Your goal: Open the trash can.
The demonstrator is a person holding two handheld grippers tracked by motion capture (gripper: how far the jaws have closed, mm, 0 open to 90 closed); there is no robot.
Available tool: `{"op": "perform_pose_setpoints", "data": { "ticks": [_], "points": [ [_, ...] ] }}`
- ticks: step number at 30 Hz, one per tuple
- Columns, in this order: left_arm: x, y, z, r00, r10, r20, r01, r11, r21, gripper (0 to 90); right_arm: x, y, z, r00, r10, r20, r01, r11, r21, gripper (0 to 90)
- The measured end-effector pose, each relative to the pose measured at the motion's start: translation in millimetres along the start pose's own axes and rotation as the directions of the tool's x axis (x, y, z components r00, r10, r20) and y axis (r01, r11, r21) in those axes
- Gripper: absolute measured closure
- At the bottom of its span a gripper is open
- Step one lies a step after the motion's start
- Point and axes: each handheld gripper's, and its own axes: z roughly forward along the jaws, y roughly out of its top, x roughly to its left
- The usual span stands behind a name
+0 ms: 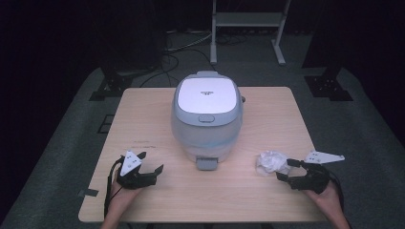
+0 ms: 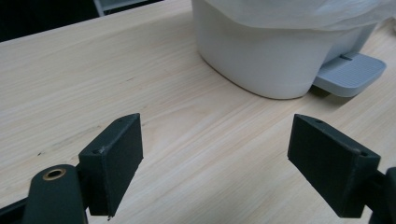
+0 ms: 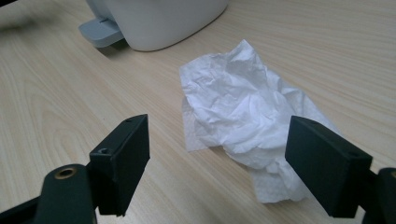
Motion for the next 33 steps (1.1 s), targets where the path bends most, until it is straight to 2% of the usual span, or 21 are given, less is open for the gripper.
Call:
{"op": "perform_pose_setpoints", "data": {
  "ticks": [9, 11, 14, 16, 17, 21, 22, 25, 26, 31, 33],
  "points": [
    [-10.0, 4.2, 3.7, 0.9994, 0.01, 0.032, -0.009, 0.9999, -0.011, 17.3, 1.1, -0.1, 0.2, 1.0, -0.003, 0.003, 0.003, 1.0, 0.004, 20.8],
    [-13.8, 5.9, 5.3, 0.999, 0.019, 0.041, -0.019, 0.9998, -0.012, 17.3, 1.3, 0.4, 0.2, 1.0, -0.001, 0.001, 0.001, 1.0, 0.001, 20.8],
    [-21.6, 10.4, 7.5, 0.9965, 0.056, 0.062, -0.054, 0.9982, -0.025, 17.5, 2.1, 0.9, -0.2, 1.0, -0.005, 0.003, 0.005, 1.0, -0.001, 20.8],
    [-23.1, 11.4, 7.9, 0.996, 0.056, 0.069, -0.055, 0.9981, -0.027, 18.7, 2.4, 1.2, -0.5, 1.0, -0.009, 0.005, 0.009, 1.0, 0.0, 20.8],
    [-26.1, 13.8, 8.4, 0.9932, 0.064, 0.097, -0.061, 0.9973, -0.041, 22.1, 2.4, 1.6, -0.8, 0.9999, -0.011, 0.009, 0.011, 1.0, 0.002, 20.8],
    [-30.4, 17.4, 10.5, 0.991, 0.076, 0.11, -0.072, 0.9965, -0.042, 22.0, 1.6, 1.5, -2.5, 0.9999, -0.009, 0.013, 0.009, 1.0, -0.003, 20.8],
    [-32.9, 19.2, 12.7, 0.989, 0.075, 0.127, -0.071, 0.9967, -0.04, 22.5, 1.1, 1.4, -2.8, 0.9999, -0.01, 0.012, 0.01, 1.0, -0.007, 20.8],
    [-37.7, 22.4, 16.0, 0.9853, 0.094, 0.143, -0.089, 0.9953, -0.038, 23.1, 0.7, 1.3, -3.5, 0.9999, -0.009, 0.014, 0.009, 1.0, -0.01, 20.8],
    [-39.9, 23.9, 16.7, 0.9824, 0.097, 0.16, -0.092, 0.995, -0.039, 26.0, 0.6, 1.3, -3.7, 0.9999, -0.008, 0.015, 0.009, 1.0, -0.013, 20.8],
    [-46.2, 29.1, 20.7, 0.9787, 0.108, 0.174, -0.103, 0.9939, -0.039, 27.5, 0.7, 1.8, -3.5, 0.9999, -0.01, 0.012, 0.01, 1.0, -0.016, 20.8],
    [-48.5, 31.1, 22.2, 0.9768, 0.107, 0.185, -0.101, 0.994, -0.042, 32.6, 0.8, 1.9, -3.4, 0.9999, -0.013, 0.01, 0.013, 1.0, -0.018, 20.8]
  ]
}}
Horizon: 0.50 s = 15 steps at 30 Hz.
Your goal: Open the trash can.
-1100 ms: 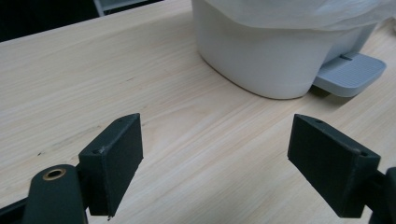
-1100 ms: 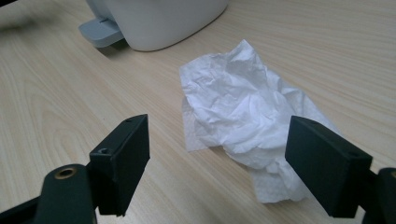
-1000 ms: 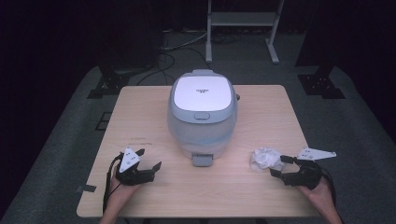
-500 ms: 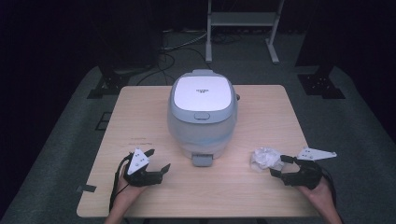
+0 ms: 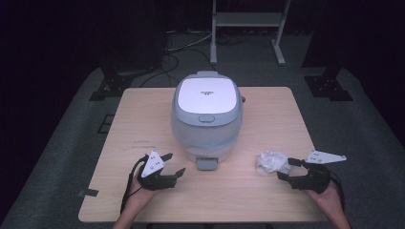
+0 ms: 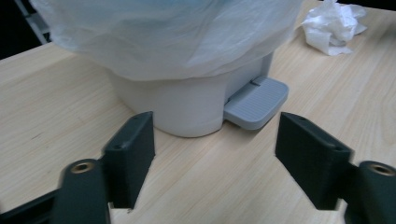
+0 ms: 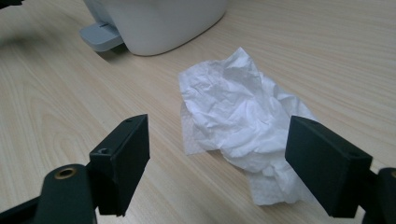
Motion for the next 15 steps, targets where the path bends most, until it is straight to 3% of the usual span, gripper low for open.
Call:
{"op": "perform_pose_setpoints", "data": {
  "ticks": [5, 12, 15],
  "points": [
    [-4.0, 5.2, 7.0, 0.9998, 0.007, 0.019, -0.007, 1.0, 0.004, 33.4, -0.2, 0.3, -0.2, 1.0, -0.001, -0.003, 0.001, 1.0, -0.003, 20.8],
    [-12.2, 10.0, 21.5, 0.9978, 0.025, 0.061, -0.026, 0.9995, 0.017, 44.8, -0.1, -0.4, -0.8, 1.0, 0.002, -0.007, -0.002, 1.0, -0.004, 20.9],
    [-13.2, 10.2, 25.7, 0.9973, 0.015, 0.072, -0.017, 0.9997, 0.017, 49.0, -0.2, -0.4, -1.5, 1.0, 0.002, -0.008, -0.002, 1.0, -0.008, 20.8]
  ]
}}
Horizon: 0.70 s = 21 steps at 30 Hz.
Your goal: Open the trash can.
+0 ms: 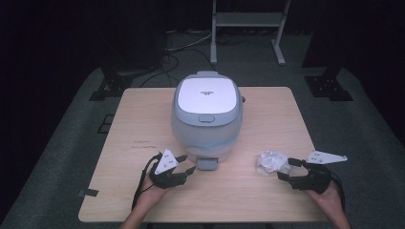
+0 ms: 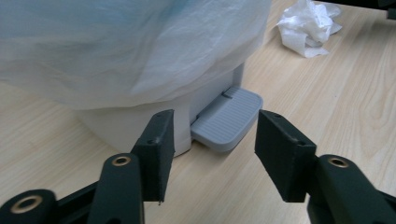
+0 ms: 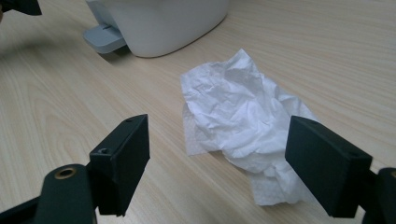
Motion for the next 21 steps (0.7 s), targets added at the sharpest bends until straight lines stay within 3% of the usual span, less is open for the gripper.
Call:
{"op": "perform_pose_setpoints", "data": {
  "ticks": [4, 11, 16, 21],
  "points": [
    [-3.2, 1.2, 10.1, 0.9997, 0.006, 0.024, -0.006, 0.9997, 0.023, 53.1, -0.1, 0.0, -0.3, 1.0, 0.0, 0.001, 0.0, 1.0, -0.004, 20.8],
    [-6.5, 3.3, 22.6, 0.9995, 0.011, 0.03, -0.013, 0.999, 0.043, 58.0, 0.1, -0.3, 0.5, 1.0, 0.001, -0.002, -0.001, 1.0, -0.003, 20.8],
    [-9.6, 5.1, 34.3, 0.9991, 0.006, 0.042, -0.009, 0.9969, 0.078, 66.4, 0.4, -0.6, 1.3, 1.0, 0.003, -0.006, -0.003, 1.0, -0.002, 20.8],
    [-10.4, 7.3, 41.7, 0.9989, 0.002, 0.048, -0.006, 0.9969, 0.078, 70.8, 1.4, -0.7, 2.8, 0.9999, 0.002, -0.011, -0.002, 1.0, 0.008, 20.9]
  ]
}}
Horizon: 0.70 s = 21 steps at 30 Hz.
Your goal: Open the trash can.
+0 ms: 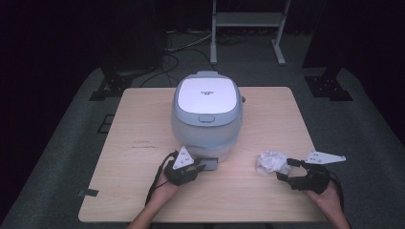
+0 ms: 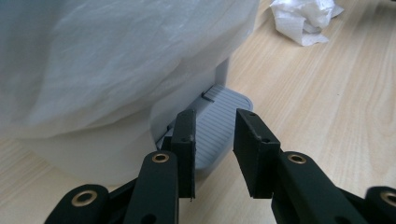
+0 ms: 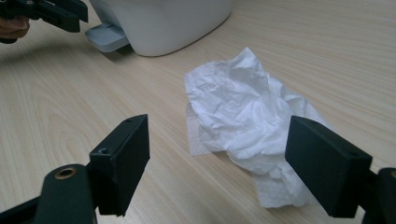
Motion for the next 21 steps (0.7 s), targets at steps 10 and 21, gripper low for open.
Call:
{"op": "perform_pose_setpoints", "data": {
  "ticks": [10, 21],
  "points": [
    [4.7, 1.7, 13.0, 0.9998, 0.019, -0.009, -0.019, 0.9998, -0.003, 71.1, -0.7, 1.2, 2.7, 1.0, 0.002, -0.009, -0.002, 1.0, -0.003, 20.9],
    [7.6, -5.1, 18.6, 0.9997, 0.011, -0.021, -0.012, 0.9993, -0.035, 69.2, 0.1, 0.1, 5.2, 0.9999, 0.004, -0.01, -0.004, 1.0, 0.008, 20.9]
  ]
}}
